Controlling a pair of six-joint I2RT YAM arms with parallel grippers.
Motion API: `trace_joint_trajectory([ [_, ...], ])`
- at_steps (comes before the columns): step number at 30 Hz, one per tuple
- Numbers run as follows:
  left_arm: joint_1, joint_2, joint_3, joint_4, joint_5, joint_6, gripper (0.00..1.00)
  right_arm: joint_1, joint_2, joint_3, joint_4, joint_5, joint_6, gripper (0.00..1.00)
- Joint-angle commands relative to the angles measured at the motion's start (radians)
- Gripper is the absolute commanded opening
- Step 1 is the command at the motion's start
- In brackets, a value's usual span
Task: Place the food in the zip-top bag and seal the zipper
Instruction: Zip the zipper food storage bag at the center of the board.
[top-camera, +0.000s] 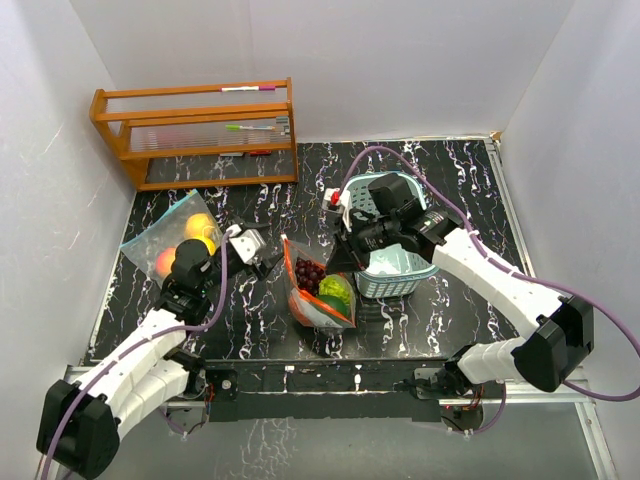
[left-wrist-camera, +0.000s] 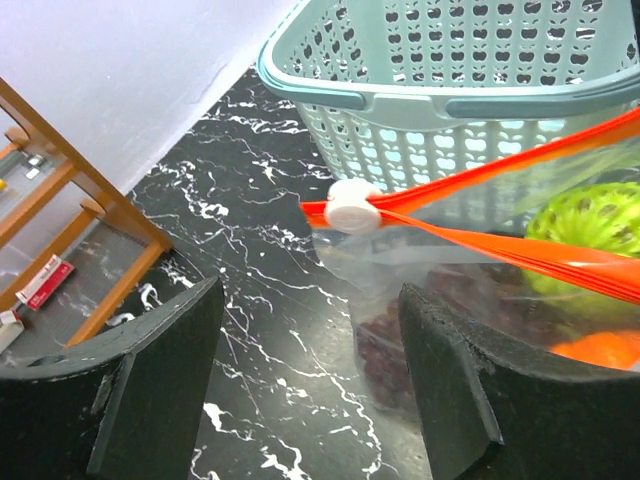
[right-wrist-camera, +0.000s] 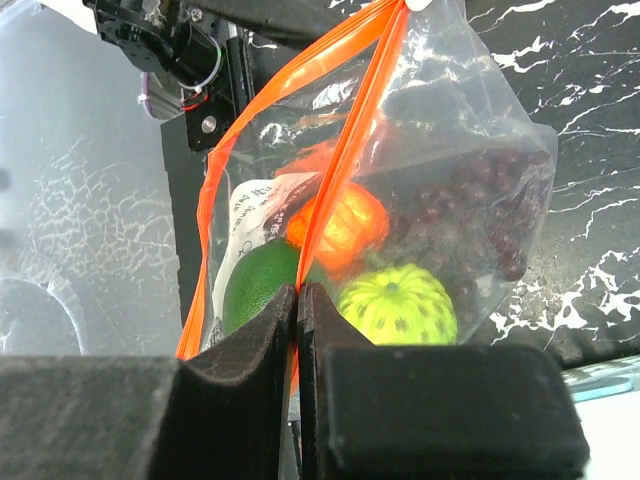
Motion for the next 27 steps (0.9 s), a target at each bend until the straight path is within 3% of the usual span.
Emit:
trace_joint_trajectory([
  [1,0.033,0.045,0.008,0.183,0.147,-0.003,0.69,-0.017,-0.032,0.007,-0.019,-0.054,-0.065,0.08],
  [12,0.048,0.132,0.028,0.294,0.39,-0.064,0.72,-0.037,-0.024,0.008,-0.047,-0.078,-0.096,0.08],
  [20,0.042,0.158,0.039,0.26,0.43,-0.072,0.69,-0.042,-0.001,0.031,-0.055,-0.093,-0.103,0.08],
  [23,0.04,0.172,0.059,0.25,0.414,-0.076,0.56,-0.045,0.0,0.031,-0.057,-0.095,-0.104,0.08],
  [27,0.036,0.192,0.099,0.206,0.419,-0.087,0.26,-0.046,-0.001,0.028,-0.055,-0.094,-0.104,0.08],
])
